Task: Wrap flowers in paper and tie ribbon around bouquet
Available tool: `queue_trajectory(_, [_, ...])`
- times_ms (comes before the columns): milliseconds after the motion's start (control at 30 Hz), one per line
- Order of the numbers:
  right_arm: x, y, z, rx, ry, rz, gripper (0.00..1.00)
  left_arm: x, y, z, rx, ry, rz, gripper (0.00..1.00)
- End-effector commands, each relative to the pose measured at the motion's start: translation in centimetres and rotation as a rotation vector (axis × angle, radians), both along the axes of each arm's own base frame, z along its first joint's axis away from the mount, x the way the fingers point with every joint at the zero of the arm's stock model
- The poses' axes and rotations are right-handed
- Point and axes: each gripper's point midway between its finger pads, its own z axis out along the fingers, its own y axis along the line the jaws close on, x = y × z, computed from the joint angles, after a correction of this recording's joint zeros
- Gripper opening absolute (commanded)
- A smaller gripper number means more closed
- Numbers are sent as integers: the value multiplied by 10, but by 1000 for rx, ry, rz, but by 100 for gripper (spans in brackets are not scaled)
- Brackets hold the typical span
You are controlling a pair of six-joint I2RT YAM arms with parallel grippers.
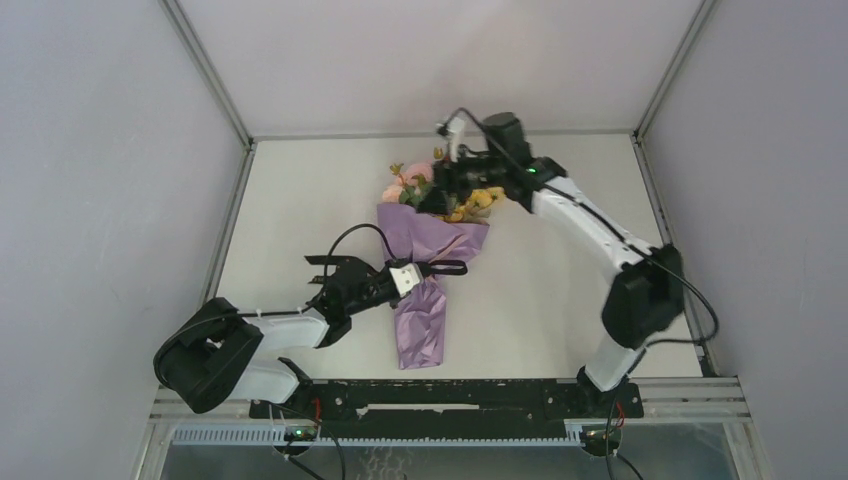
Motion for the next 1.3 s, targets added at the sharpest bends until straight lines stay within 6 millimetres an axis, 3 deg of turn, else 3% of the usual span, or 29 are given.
queue_trajectory(0, [-58,-36,21,280,-313,369,74,-2,-2,14,-28,-64,-31,0])
queue_trajectory(133, [-97,-42,-28,194,-486,540,77,-2,-3,13,-25,-61,-32,0])
queue_trajectory(233, [-112,-35,-50,167,-571,648,78,-2,-4,14,-22,-63,-39,0])
queue_trajectory(533, [-101,-13,-86,104,-577,663,76,-1,-4,13,-9,-70,-43,0])
queue_trajectory(667, [-96,-11,-92,85,-559,642,72,-2,-4,12,-9,-67,-50,0])
queue_trajectory(700, [-96,-11,-93,84,-556,641,62,-2,-5,12,-8,-66,-51,0])
queue_trajectory(767, [-97,-10,-95,83,-537,641,20,-2,-5,13,-8,-67,-52,0])
queue_trajectory(800, [-100,-12,-95,86,-528,646,7,-2,-5,13,-10,-69,-52,0])
queue_trajectory(833, [-102,-14,-94,89,-523,651,0,-2,-5,14,-10,-70,-52,0])
queue_trajectory(867, [-103,-17,-93,87,-518,652,0,-2,-4,14,-6,-69,-51,0])
queue_trajectory(900, [-103,-19,-93,80,-510,648,0,-1,-2,15,7,-75,-44,6])
queue_trajectory(1000, [-103,-24,-93,65,-484,630,0,-4,7,12,94,-86,-78,53])
queue_trajectory(1067, [-103,-25,-95,58,-476,628,0,-17,18,7,211,-90,-200,74])
queue_trajectory(1100, [-103,-25,-95,55,-475,627,0,-22,23,16,208,-87,-266,85])
queue_trajectory(1167, [-103,-25,-96,50,-475,625,0,-28,42,19,323,-79,-349,91])
queue_trajectory(1267, [-102,-25,-95,47,-476,622,0,-12,82,13,577,-55,-378,90])
